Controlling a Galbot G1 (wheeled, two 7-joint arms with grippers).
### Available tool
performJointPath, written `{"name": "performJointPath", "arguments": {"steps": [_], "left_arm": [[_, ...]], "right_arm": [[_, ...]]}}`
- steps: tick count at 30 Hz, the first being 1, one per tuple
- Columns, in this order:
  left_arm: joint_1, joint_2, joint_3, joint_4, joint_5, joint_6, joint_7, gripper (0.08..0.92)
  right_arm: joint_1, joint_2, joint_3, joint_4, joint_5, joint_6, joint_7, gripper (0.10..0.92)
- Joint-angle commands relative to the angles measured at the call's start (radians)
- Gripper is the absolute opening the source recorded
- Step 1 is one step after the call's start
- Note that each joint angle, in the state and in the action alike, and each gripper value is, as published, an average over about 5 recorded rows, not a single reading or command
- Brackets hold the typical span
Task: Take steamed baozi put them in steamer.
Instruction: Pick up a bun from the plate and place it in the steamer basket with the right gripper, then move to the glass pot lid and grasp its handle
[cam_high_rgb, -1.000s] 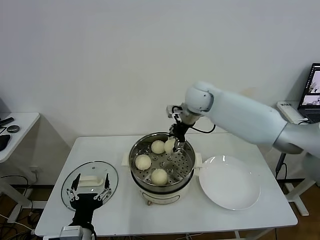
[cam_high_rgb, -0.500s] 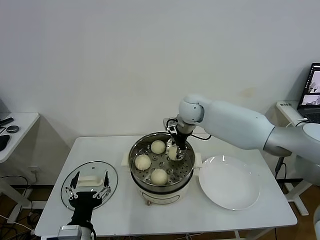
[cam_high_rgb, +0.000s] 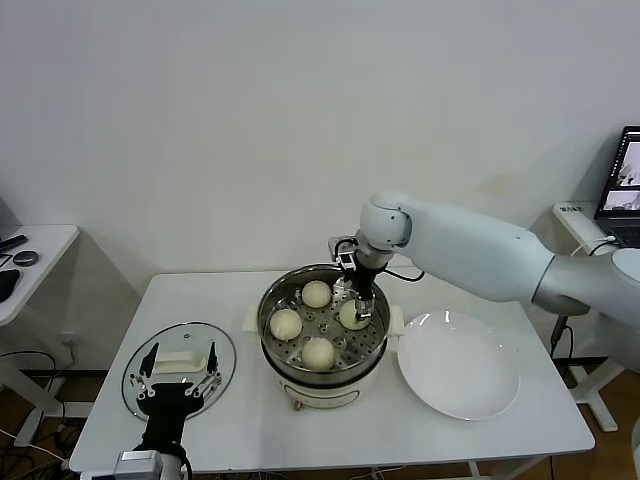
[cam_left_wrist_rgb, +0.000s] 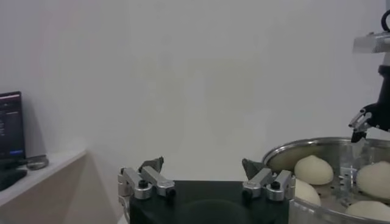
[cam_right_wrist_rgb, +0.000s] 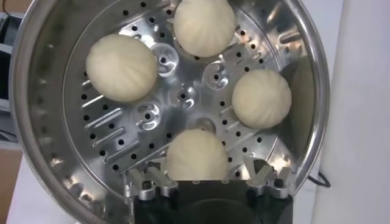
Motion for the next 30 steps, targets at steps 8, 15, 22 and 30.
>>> {"name": "performJointPath", "arguments": {"steps": [8, 15, 22, 30], "left_arm": [[0.003, 0.002, -0.085, -0.004, -0.152, -0.023, -0.037, 0.823], [0.038, 0.005, -0.108, 0.017, -0.207, -0.084, -0.046, 0.823], [0.018, 0.022, -0.124, 0.047, -0.206, -0.094, -0.019, 0.823], [-0.110, 0.063, -0.224, 0.143, -0.133, -0.076, 0.001, 0.823]], "right_arm": [[-0.270, -0.220, 0.690, 0.121, 0.377, 0.147, 0.675, 0.823], [-0.771, -0.185, 1.280, 0.270, 0.386, 0.149, 1.048, 0.823], [-1.277, 0.047, 1.762, 0.408, 0.320, 0.285, 1.145, 0.823], [-1.612, 0.136, 1.854, 0.510, 0.325, 0.383, 1.160, 0.823]]}}
